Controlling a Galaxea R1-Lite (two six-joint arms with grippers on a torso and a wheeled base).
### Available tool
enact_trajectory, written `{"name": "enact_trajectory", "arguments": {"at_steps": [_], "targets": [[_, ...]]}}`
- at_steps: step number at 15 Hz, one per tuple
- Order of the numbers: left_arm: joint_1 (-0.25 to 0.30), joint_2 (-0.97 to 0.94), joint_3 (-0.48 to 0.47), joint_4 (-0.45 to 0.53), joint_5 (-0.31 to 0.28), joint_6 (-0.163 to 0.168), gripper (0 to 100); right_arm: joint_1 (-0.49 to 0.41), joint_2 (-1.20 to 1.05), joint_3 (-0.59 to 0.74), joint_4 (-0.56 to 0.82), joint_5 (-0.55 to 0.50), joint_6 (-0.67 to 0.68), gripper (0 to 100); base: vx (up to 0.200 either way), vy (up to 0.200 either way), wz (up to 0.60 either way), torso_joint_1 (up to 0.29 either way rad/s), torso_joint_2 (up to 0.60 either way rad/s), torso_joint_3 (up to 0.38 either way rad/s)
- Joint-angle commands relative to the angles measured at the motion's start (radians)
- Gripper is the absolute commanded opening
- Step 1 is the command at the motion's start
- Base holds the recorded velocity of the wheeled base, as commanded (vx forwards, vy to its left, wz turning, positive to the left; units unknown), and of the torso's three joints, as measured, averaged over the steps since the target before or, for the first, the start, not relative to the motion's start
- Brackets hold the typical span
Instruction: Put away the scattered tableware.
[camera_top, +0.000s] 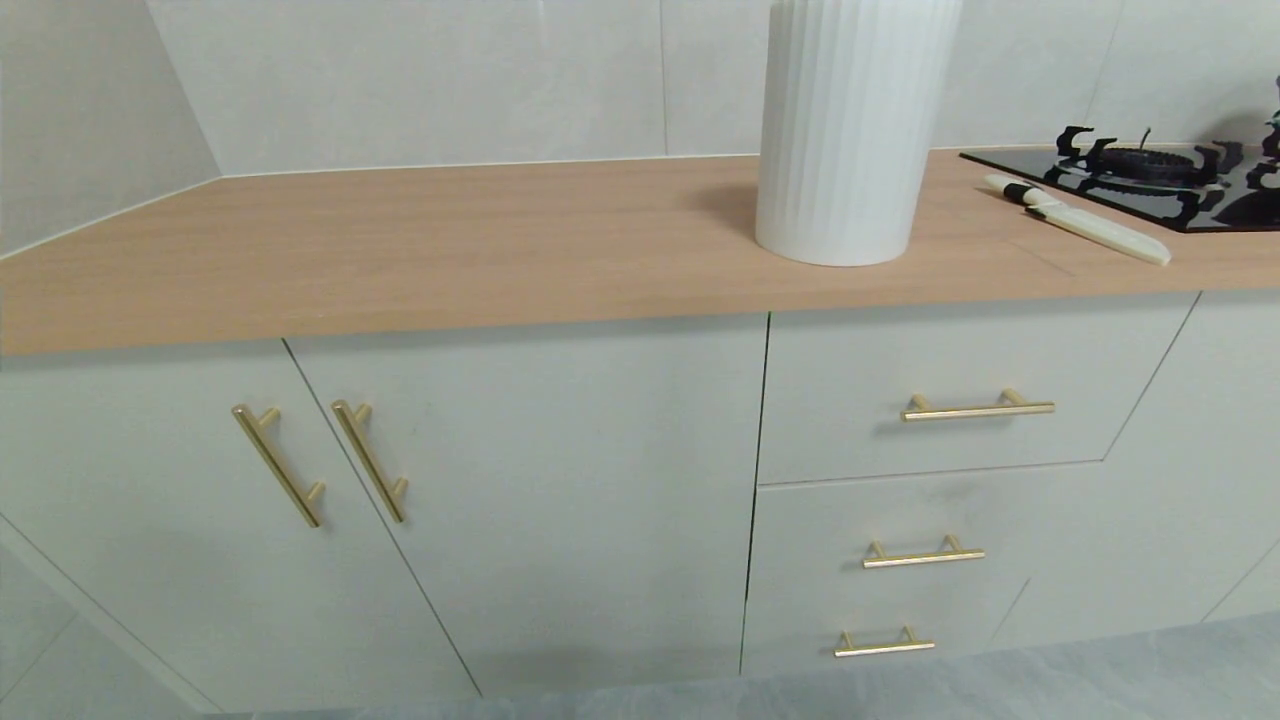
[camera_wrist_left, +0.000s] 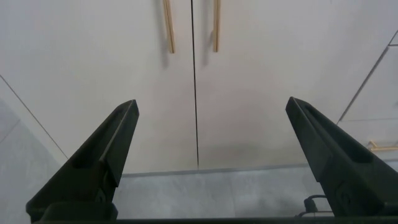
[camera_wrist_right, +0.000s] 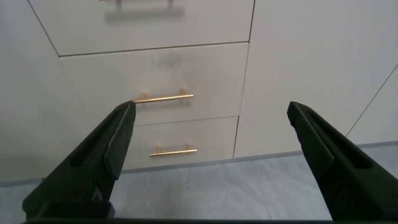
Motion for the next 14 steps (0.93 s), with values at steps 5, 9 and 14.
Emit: {"name": "enact_trajectory", "arguments": {"at_steps": [5,9,14], "targets": [[0.0,0.002,0.0,-0.001,0.0,0.0,100,0.0,0.002,0.0,0.0,0.0,-0.002,100,0.0,0.0,0.12,0.0,0.0,0.001],[0.0,0.002,0.002,0.001,0.0,0.0,100,0.0,0.002,0.0,0.0,0.0,-0.002,100,0.0,0.0,0.0,0.0,0.0,0.0],[0.0,0.002,0.0,-0.001,0.0,0.001,100,0.0,0.002,0.0,0.0,0.0,-0.002,100,0.0,-0.04,0.0,0.0,0.0,0.001]]}}
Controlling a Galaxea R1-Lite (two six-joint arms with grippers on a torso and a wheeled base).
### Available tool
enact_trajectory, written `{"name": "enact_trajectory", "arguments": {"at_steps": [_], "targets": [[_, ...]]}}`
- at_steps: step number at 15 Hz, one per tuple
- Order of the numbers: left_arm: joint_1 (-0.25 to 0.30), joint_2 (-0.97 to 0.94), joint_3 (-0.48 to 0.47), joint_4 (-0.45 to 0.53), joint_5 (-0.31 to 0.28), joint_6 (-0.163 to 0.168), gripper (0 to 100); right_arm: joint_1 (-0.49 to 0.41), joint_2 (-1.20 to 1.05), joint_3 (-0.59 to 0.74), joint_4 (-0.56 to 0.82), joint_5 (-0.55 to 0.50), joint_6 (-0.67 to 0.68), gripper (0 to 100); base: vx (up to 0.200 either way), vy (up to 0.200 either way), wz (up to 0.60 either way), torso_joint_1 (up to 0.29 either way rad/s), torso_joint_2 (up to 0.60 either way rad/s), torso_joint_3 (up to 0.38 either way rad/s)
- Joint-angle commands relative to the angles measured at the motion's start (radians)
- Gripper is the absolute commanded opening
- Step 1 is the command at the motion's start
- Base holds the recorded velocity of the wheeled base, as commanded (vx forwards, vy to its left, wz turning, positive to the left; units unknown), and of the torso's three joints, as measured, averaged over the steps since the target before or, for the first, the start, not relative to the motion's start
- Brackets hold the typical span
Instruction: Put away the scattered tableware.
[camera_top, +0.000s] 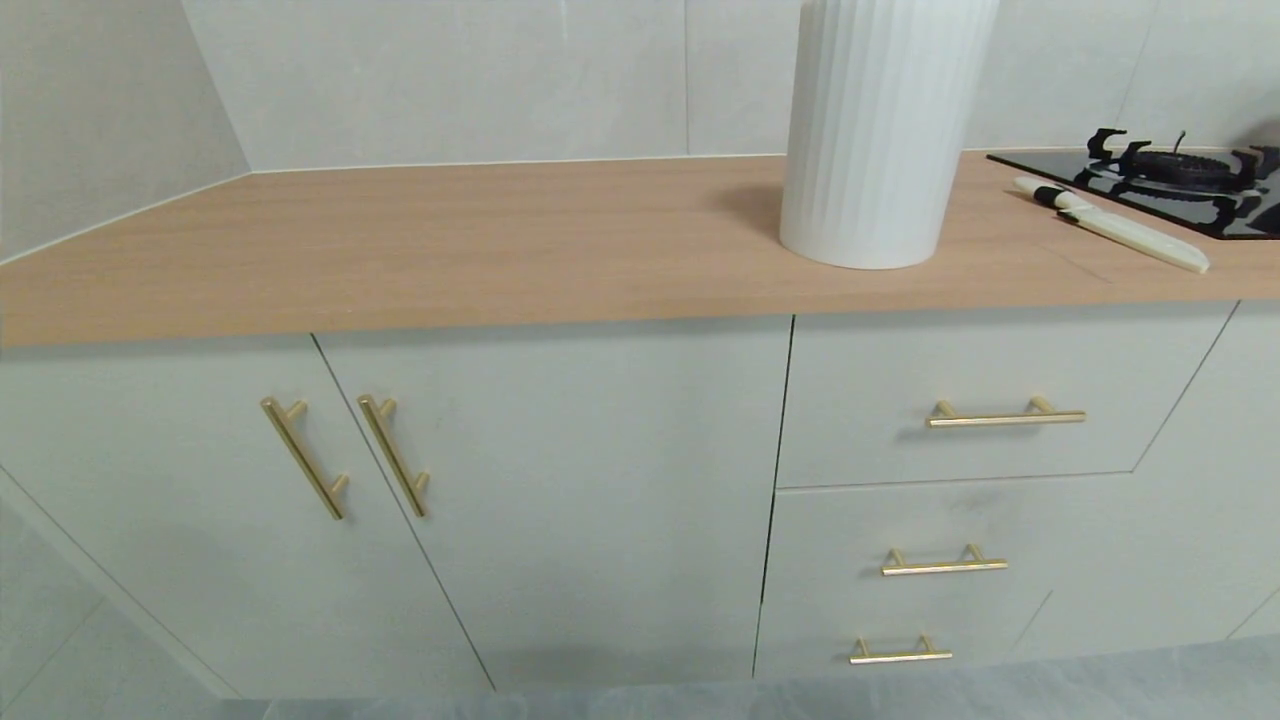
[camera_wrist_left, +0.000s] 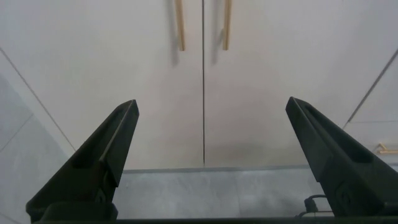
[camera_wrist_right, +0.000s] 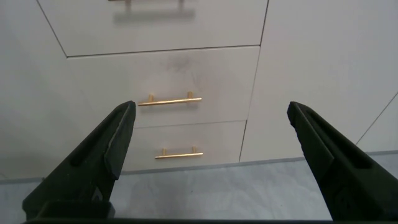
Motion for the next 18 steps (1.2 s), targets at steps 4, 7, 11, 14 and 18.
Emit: {"name": "enact_trajectory", "arguments": {"at_steps": [4,7,11,14,18], "targets": [[0.0,0.002,0.0,-0.001,0.0,-0.002,100,0.0,0.001,0.0,0.0,0.0,0.001,100,0.0,-0.2,0.0,0.004,0.0,0.001],[0.0,0.002,0.0,-0.001,0.0,-0.002,100,0.0,0.001,0.0,0.0,0.0,0.001,100,0.0,-0.2,0.0,0.001,0.0,0.002],[0.0,0.002,0.002,-0.001,0.0,-0.002,100,0.0,0.001,0.0,0.0,0.0,0.001,100,0.0,-0.1,0.0,0.0,0.0,0.0],[0.0,0.002,0.002,-0.001,0.0,-0.002,100,0.0,0.001,0.0,0.0,0.0,0.001,100,0.0,0.0,0.0,0.0,0.0,0.0],[0.0,0.002,0.0,0.001,0.0,-0.002,100,0.0,0.001,0.0,0.0,0.0,0.001,100,0.05,0.0,0.0,0.001,0.0,0.001]]}}
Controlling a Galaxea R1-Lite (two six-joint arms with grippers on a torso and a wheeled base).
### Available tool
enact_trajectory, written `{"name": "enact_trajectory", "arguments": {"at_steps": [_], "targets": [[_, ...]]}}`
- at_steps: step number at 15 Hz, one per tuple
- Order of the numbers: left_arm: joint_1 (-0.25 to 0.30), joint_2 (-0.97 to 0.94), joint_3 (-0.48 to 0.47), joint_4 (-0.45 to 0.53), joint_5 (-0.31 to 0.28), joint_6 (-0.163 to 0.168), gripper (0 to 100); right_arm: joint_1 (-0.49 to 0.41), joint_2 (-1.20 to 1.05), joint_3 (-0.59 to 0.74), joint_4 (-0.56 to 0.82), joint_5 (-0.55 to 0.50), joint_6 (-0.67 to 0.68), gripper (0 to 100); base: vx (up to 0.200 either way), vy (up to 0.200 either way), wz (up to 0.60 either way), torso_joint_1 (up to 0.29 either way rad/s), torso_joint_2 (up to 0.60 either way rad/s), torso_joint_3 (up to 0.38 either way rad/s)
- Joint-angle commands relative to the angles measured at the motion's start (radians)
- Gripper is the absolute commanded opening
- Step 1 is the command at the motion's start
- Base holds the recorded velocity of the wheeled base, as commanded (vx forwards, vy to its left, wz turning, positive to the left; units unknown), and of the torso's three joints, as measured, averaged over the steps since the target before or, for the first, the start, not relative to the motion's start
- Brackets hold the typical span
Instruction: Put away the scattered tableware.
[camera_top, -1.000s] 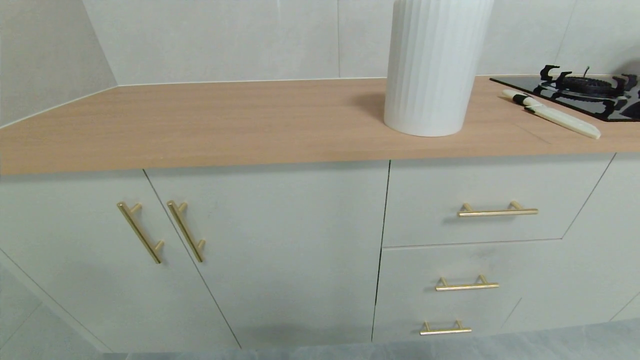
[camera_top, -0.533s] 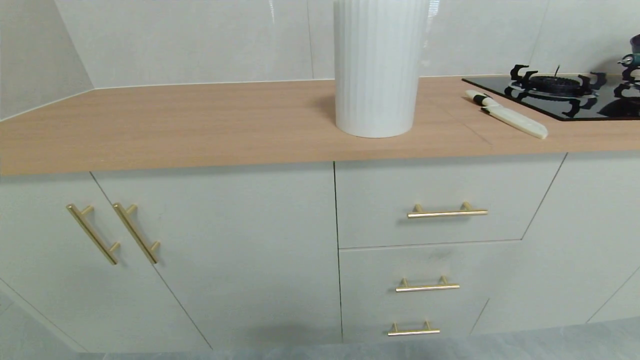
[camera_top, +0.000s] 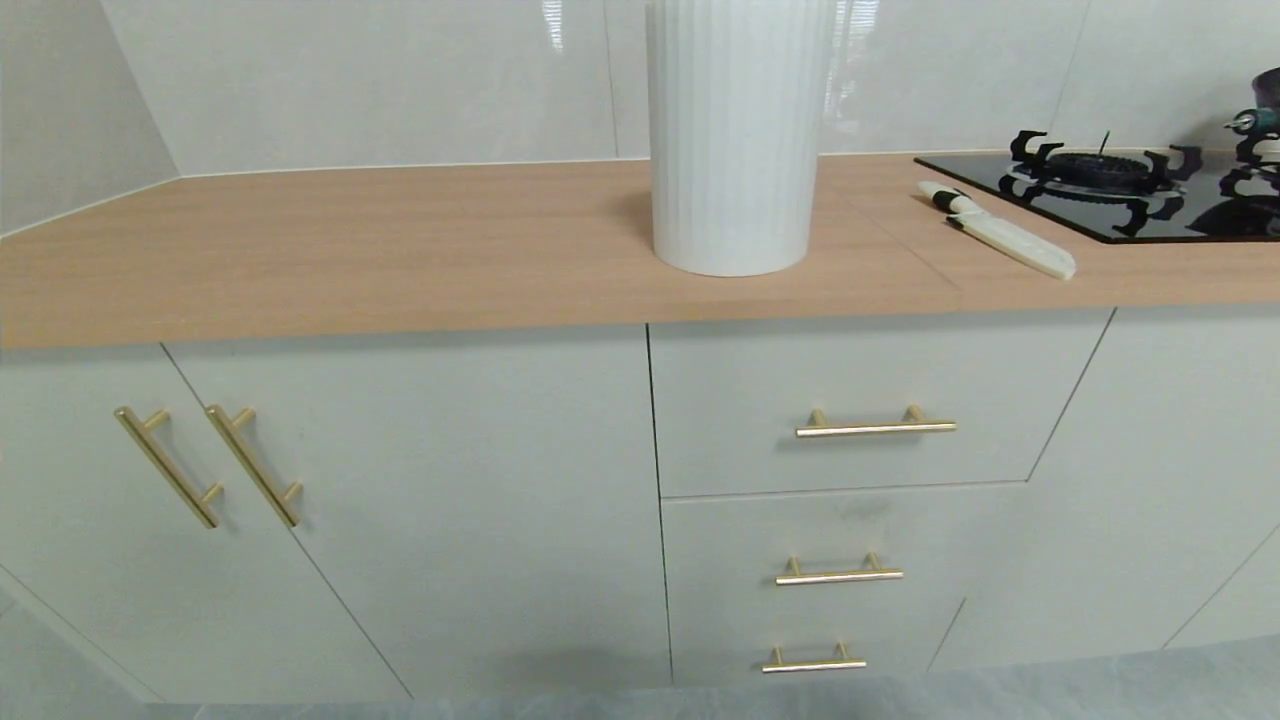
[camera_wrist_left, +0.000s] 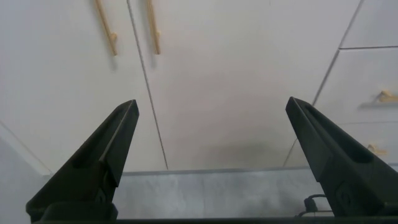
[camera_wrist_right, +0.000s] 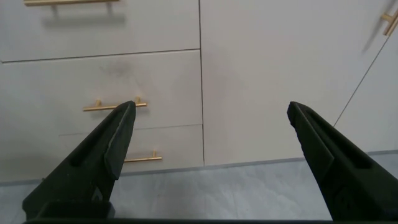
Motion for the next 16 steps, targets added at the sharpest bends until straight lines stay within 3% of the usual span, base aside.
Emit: {"name": "enact_trajectory", "arguments": {"at_steps": [1,3,16], "targets": [[0.001,0.002,-0.001,0.0,0.0,0.0,100,0.001,0.001,0.0,0.0,0.0,0.0,100,0.2,0.0,0.0,-0.007,0.0,-0.002],[0.001,0.002,-0.001,-0.001,0.0,0.0,100,0.001,0.001,0.0,0.0,0.0,0.0,100,0.2,0.0,0.0,0.0,0.0,0.005],[0.001,0.002,-0.001,-0.001,0.0,0.0,100,0.001,0.001,0.0,0.0,0.0,0.0,100,0.0,0.0,0.0,0.0,0.0,0.0]]}}
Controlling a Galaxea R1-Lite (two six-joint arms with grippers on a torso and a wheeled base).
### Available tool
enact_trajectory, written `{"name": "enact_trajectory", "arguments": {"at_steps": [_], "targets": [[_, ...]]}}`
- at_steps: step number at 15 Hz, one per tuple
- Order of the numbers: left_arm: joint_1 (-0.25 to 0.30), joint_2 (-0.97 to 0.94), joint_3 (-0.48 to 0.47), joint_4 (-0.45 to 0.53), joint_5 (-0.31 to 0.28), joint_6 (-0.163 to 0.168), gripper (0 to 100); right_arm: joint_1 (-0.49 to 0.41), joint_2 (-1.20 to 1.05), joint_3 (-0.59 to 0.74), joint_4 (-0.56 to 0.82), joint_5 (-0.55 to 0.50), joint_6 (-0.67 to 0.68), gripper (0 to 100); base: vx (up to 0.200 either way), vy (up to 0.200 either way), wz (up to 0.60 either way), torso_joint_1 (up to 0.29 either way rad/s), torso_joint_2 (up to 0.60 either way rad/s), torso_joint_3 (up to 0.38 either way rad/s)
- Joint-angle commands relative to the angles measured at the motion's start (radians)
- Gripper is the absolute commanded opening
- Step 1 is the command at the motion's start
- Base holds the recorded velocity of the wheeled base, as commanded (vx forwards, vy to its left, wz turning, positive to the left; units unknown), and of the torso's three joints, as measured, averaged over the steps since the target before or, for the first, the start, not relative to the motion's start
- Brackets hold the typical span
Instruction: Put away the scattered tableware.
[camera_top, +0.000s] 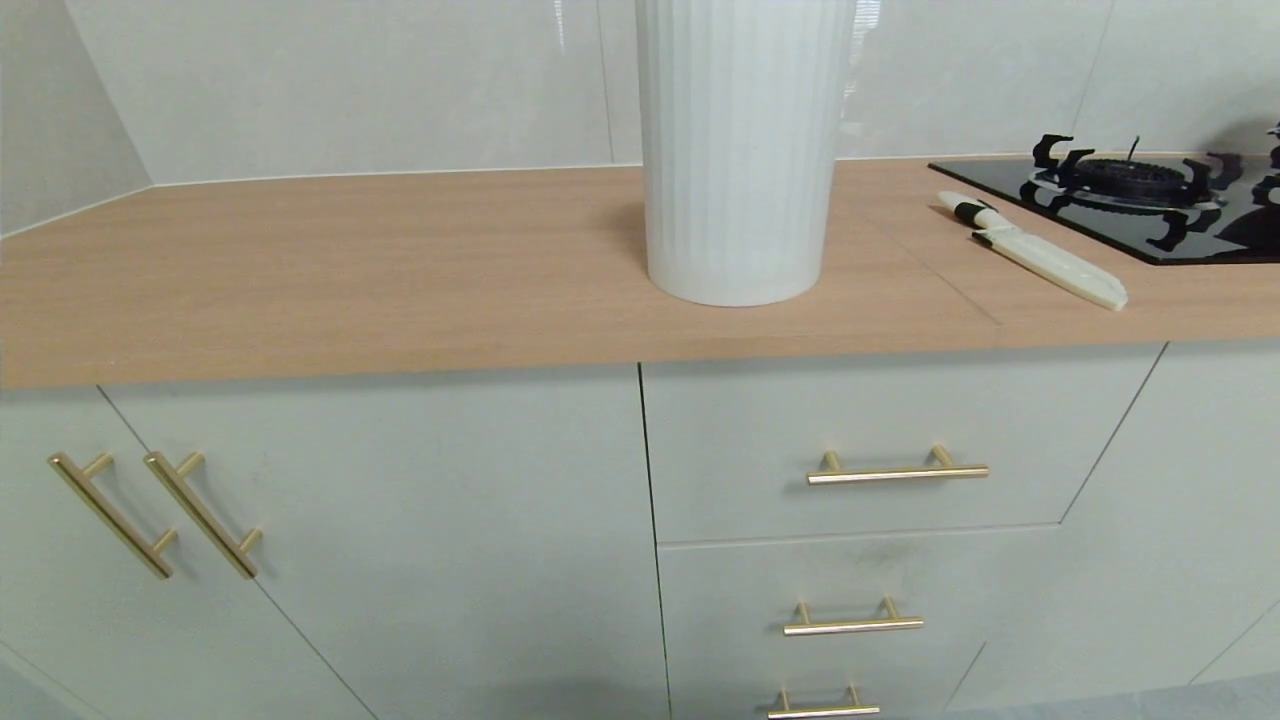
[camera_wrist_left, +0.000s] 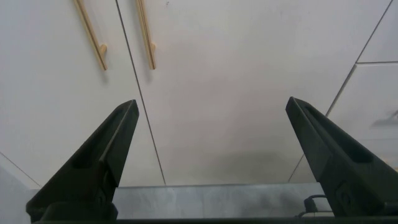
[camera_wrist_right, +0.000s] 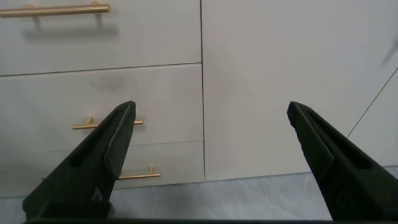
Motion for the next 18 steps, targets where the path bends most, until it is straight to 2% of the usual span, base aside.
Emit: {"name": "enact_trajectory", "arguments": {"at_steps": [1,4,8,12,18], "targets": [[0.0,0.002,-0.001,-0.001,0.001,0.0,100,0.0,0.001,0.0,0.0,0.0,0.0,100,0.0,0.0,0.0,0.0,0.0,0.0],[0.0,0.002,-0.001,-0.001,0.001,0.0,100,0.0,0.001,0.0,0.0,0.0,-0.002,100,0.0,0.0,0.0,0.0,0.0,0.0],[0.0,0.002,-0.001,-0.001,0.001,0.0,100,0.0,0.001,0.0,0.0,0.0,-0.002,100,0.0,0.0,0.0,0.1,-0.24,-0.226],[0.0,0.002,-0.001,-0.001,0.001,0.0,100,0.0,0.001,0.0,0.0,0.0,-0.002,100,0.0,0.0,0.0,0.107,-0.5,-0.278],[0.0,0.002,-0.001,-0.001,0.001,0.0,100,0.0,0.001,0.0,0.0,0.0,-0.002,100,0.0,0.0,0.0,0.232,-0.47,-0.273]]}}
